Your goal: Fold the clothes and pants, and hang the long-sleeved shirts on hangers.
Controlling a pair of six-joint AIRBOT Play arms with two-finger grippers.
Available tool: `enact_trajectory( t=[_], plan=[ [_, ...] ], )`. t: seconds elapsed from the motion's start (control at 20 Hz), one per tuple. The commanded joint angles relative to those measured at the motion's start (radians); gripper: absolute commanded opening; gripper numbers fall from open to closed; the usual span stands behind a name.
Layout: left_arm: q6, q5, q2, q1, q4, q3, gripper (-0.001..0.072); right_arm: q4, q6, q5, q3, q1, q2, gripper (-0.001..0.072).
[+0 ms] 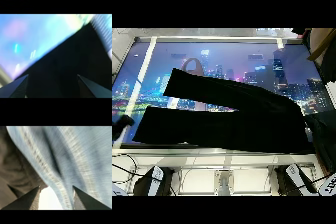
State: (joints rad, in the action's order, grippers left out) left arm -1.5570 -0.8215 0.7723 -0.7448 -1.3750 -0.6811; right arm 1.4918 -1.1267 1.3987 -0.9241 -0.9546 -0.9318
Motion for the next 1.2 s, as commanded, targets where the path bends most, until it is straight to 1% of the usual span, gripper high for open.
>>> enact_trajectory(
  t=[0.0, 0.05, 0.1, 0.15, 0.2, 0.25, 0.3, 0.35, 0.4, 0.5, 0.6, 0.8, 1.15],
  plan=[
    [0.001, 0.035, -0.013, 0.004, 0.067, -0.204, 0.0708, -0.089, -0.103, -0.016, -0.212, 0.001, 0.001, 0.0441],
    [0.013, 0.066, -0.004, 0.015, 0.150, -0.257, 0.0708, -0.203, -0.115, -0.056, -0.240, 0.002, 0.001, 0.0441],
    [0.076, 0.084, 0.017, 0.040, 0.235, -0.291, 0.0709, -0.360, -0.111, -0.105, -0.243, 0.003, 0.000, 0.0441],
    [0.134, 0.084, 0.055, 0.084, 0.305, -0.315, 0.0709, -0.476, -0.099, -0.145, -0.233, 0.018, -0.004, 0.0441],
    [0.136, 0.076, 0.098, 0.135, 0.331, -0.322, 0.0709, -0.550, -0.064, -0.185, -0.219, 0.052, -0.011, 0.0441],
    [0.117, 0.065, 0.150, 0.191, 0.333, -0.322, 0.0709, -0.564, -0.058, -0.210, -0.207, 0.095, -0.021, 0.0441],
    [0.036, 0.053, 0.216, 0.245, 0.340, -0.321, 0.0708, -0.554, -0.058, -0.216, -0.202, 0.142, -0.033, 0.0441],
    [-0.063, 0.055, 0.286, 0.288, 0.373, -0.322, 0.0706, -0.534, -0.058, -0.211, -0.201, 0.193, -0.048, 0.0441],
    [-0.108, 0.077, 0.351, 0.321, 0.429, -0.321, 0.0705, -0.518, -0.057, -0.211, -0.201, 0.240, -0.060, 0.0441],
    [-0.104, 0.158, 0.475, 0.383, 0.542, -0.322, 0.0704, -0.504, -0.039, -0.219, -0.201, 0.313, -0.072, 0.0441],
    [-0.105, 0.212, 0.570, 0.426, 0.599, -0.322, 0.0704, -0.494, -0.029, -0.234, -0.202, 0.364, -0.074, 0.0440],
    [-0.105, 0.233, 0.681, 0.434, 0.599, -0.321, 0.0704, -0.489, -0.027, -0.253, -0.202, 0.386, -0.074, 0.0441],
    [-0.105, 0.342, 0.792, 0.433, 0.607, -0.321, 0.0703, -0.491, -0.039, -0.247, -0.202, 0.386, -0.074, 0.0441]
  ],
)
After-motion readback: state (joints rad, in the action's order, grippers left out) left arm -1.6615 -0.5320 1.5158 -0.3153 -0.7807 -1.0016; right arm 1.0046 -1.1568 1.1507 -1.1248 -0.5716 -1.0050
